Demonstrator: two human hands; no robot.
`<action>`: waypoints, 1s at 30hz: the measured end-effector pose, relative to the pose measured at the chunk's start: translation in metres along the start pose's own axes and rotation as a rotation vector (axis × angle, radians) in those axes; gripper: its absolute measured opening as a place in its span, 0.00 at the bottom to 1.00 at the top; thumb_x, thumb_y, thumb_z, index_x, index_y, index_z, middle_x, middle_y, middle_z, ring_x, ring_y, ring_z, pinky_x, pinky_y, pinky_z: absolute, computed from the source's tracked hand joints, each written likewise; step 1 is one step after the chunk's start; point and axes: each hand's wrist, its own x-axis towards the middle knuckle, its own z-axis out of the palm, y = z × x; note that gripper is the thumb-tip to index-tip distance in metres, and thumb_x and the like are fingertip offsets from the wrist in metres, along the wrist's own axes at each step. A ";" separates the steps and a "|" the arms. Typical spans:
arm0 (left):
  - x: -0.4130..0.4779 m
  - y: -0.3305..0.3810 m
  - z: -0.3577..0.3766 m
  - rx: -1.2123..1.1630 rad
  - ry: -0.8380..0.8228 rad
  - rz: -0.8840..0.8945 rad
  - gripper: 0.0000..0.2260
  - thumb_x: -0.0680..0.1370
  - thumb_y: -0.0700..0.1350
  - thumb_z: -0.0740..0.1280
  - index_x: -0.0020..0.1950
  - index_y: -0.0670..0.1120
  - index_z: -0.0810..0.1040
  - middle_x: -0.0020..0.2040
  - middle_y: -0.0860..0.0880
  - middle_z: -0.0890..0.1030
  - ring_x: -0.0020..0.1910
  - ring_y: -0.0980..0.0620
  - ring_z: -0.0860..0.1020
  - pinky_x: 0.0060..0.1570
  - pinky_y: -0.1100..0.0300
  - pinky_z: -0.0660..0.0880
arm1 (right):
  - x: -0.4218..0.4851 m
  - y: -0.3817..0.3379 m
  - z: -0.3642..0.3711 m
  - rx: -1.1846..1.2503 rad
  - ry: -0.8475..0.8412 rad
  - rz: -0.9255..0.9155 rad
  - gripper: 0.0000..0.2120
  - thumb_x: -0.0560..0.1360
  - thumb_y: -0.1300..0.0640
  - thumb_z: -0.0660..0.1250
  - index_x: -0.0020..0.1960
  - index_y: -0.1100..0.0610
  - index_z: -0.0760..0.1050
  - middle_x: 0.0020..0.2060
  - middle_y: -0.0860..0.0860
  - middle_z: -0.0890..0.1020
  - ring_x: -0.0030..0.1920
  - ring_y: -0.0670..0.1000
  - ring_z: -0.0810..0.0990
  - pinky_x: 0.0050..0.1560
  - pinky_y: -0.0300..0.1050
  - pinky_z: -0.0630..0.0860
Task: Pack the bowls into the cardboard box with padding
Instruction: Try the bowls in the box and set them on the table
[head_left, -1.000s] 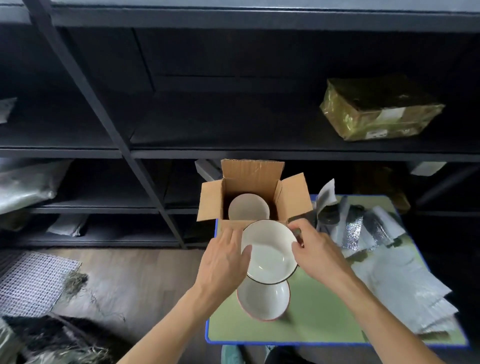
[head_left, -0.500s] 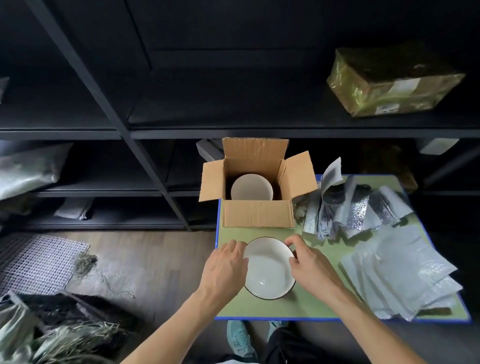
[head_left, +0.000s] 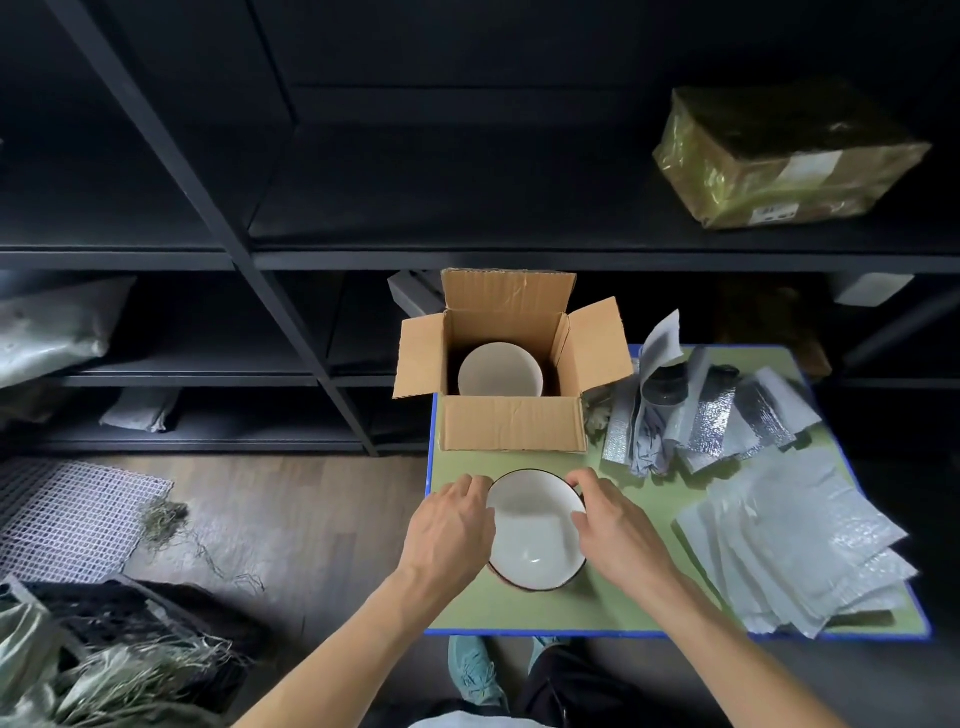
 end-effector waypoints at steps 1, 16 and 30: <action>0.000 0.000 0.000 -0.002 0.006 0.003 0.11 0.81 0.44 0.57 0.61 0.45 0.74 0.46 0.49 0.77 0.43 0.47 0.75 0.43 0.54 0.72 | 0.000 0.000 0.001 -0.013 0.001 -0.005 0.15 0.80 0.60 0.60 0.65 0.51 0.65 0.56 0.54 0.76 0.50 0.59 0.78 0.47 0.52 0.73; 0.017 -0.013 -0.039 0.102 0.284 0.135 0.14 0.82 0.50 0.56 0.50 0.49 0.80 0.38 0.53 0.77 0.36 0.49 0.76 0.34 0.54 0.74 | 0.001 -0.039 -0.032 -0.221 0.273 -0.236 0.13 0.80 0.58 0.63 0.63 0.50 0.77 0.51 0.45 0.80 0.49 0.50 0.81 0.43 0.43 0.73; 0.093 -0.029 -0.059 0.290 0.266 -0.014 0.24 0.80 0.63 0.56 0.59 0.43 0.73 0.52 0.48 0.73 0.51 0.49 0.73 0.50 0.55 0.73 | 0.107 -0.065 -0.066 -0.190 0.222 -0.277 0.16 0.81 0.58 0.59 0.67 0.55 0.74 0.58 0.53 0.77 0.57 0.58 0.78 0.52 0.52 0.74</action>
